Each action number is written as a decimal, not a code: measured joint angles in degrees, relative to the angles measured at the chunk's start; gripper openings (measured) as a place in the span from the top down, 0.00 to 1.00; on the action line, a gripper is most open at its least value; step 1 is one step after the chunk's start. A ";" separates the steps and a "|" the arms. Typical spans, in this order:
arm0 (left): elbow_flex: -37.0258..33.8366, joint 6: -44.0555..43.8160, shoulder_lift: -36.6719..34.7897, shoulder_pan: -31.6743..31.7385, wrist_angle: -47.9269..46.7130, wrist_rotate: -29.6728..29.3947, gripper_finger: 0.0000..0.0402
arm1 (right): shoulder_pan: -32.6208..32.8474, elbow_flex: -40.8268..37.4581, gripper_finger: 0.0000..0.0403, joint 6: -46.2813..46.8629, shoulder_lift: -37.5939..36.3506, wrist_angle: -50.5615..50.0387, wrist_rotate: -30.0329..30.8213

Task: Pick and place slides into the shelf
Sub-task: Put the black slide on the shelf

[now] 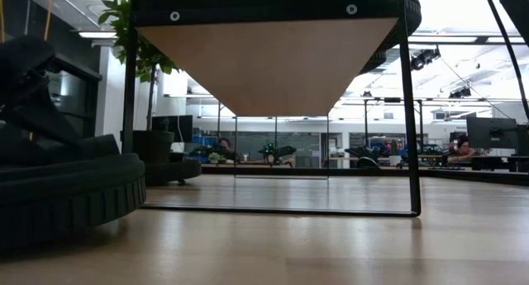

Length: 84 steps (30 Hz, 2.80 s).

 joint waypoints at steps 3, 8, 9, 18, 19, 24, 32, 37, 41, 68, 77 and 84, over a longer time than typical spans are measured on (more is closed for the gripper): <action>-1.43 0.00 -0.05 0.46 2.72 -1.00 0.44 | 0.34 0.00 0.43 -0.09 0.00 -0.01 -0.07; -1.87 0.70 -0.03 0.52 3.71 -4.10 0.49 | 0.51 0.00 0.43 -0.03 0.00 -0.01 -0.09; -1.87 0.71 -0.03 0.53 3.67 -4.38 0.51 | 0.51 0.00 0.43 -0.01 0.00 -0.01 -0.09; -1.87 1.29 0.00 0.49 3.31 -8.34 0.77 | 0.49 0.00 0.43 0.66 0.00 -0.56 0.07; -1.85 1.32 0.00 0.49 3.29 -8.74 0.81 | 0.49 0.00 0.43 1.09 0.00 -0.74 0.41; -1.82 2.74 0.00 0.49 3.01 -10.10 0.97 | 0.48 0.00 0.43 1.31 0.00 -2.00 1.73; -1.82 1.15 0.02 0.49 0.29 -12.67 0.97 | 0.30 0.00 0.43 2.66 0.00 -2.24 1.77; -1.82 1.25 -0.12 0.49 0.25 -16.30 0.98 | -0.50 0.00 0.43 2.77 0.00 -2.02 2.18; -1.80 1.32 -1.24 0.49 -1.89 -17.49 0.98 | -1.35 0.00 0.43 2.78 0.00 0.68 1.70; 29.94 28.06 -13.64 0.49 -44.38 -25.87 0.98 | 1.14 0.00 0.43 6.03 0.00 13.79 -7.00; 30.98 32.88 -13.60 0.51 -41.36 -26.07 0.99 | 1.16 0.00 0.43 5.78 0.00 13.82 -2.90; 30.98 32.88 -13.53 0.46 -41.32 -26.56 0.98 | 0.16 0.00 0.43 4.52 0.00 14.11 0.72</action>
